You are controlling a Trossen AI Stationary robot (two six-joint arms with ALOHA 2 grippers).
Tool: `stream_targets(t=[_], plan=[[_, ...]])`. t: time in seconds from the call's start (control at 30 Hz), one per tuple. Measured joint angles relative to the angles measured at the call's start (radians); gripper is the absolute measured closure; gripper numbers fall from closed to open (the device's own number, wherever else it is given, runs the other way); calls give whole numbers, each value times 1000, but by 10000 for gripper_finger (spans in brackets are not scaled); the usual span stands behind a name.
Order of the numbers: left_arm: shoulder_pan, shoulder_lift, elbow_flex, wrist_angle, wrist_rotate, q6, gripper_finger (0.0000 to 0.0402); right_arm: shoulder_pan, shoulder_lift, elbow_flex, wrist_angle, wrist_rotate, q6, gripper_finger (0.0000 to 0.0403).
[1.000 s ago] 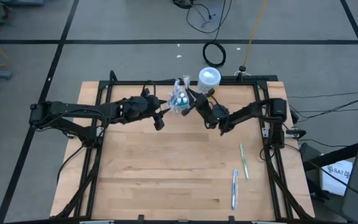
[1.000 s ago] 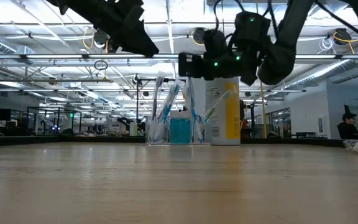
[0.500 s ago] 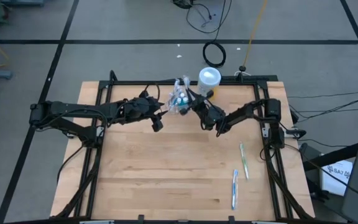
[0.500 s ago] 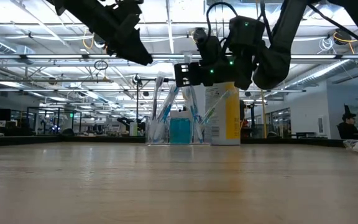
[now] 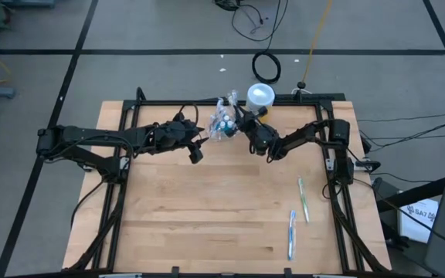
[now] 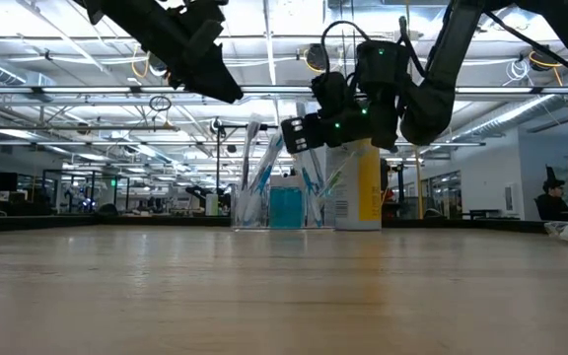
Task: Pick & Place toothbrushing station
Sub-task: Put the blue toothbrush into the transparent organizer
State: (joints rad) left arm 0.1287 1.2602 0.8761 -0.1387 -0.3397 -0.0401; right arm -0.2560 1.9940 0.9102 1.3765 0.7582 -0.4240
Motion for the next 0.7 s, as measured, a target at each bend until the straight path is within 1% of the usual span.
stream_targets(t=[0.27,0.4,0.6,0.7], plan=[[0,0,0,0,0,10,222,-12,0,2,-164,-1,32,389],[0,0,0,0,0,11,222,-6,0,1,-177,0,32,387],[0,0,0,-8,0,11,222,27,0,1,-182,3,-76,384],[0,0,-1,-18,0,10,222,37,0,1,-205,6,-82,384]])
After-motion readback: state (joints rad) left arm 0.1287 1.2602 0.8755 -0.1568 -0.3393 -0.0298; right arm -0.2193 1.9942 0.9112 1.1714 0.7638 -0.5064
